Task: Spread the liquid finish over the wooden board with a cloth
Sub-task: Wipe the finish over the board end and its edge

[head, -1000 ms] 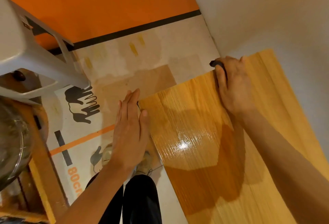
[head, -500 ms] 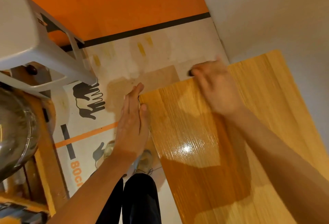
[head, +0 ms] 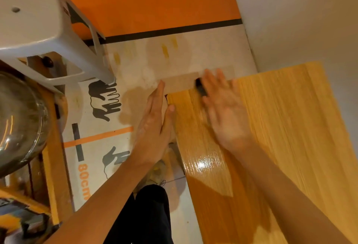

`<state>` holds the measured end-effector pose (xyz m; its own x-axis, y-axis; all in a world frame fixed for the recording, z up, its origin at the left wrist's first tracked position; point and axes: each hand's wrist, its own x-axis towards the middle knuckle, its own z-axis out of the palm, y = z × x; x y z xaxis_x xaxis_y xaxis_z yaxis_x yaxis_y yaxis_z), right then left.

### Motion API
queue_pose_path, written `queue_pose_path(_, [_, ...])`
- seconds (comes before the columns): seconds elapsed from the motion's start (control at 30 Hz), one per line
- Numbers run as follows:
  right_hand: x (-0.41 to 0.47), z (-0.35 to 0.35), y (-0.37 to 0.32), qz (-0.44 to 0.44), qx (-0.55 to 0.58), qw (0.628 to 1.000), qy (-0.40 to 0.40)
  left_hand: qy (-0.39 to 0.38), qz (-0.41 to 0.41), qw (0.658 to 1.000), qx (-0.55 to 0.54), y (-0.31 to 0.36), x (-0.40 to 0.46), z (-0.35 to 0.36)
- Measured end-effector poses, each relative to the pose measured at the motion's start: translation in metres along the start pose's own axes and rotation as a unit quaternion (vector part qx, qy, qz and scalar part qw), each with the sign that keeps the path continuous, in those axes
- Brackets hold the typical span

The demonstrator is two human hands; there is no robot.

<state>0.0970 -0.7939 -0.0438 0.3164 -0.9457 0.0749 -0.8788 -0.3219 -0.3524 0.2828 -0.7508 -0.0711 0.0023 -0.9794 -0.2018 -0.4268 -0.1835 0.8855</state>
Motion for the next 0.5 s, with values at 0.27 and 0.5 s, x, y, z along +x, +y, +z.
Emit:
queue_pose_path(0.27, [-0.016,-0.002,0.0,0.272,0.049,0.949,0.153,0.009,0.002,0.998,-0.066,0.003,-0.019,0.005])
queue_pose_path(0.5, [-0.036,0.024,-0.086,0.077,0.06,0.995,0.015,-0.026,0.012,0.997,-0.074,-0.006,-0.013,0.0])
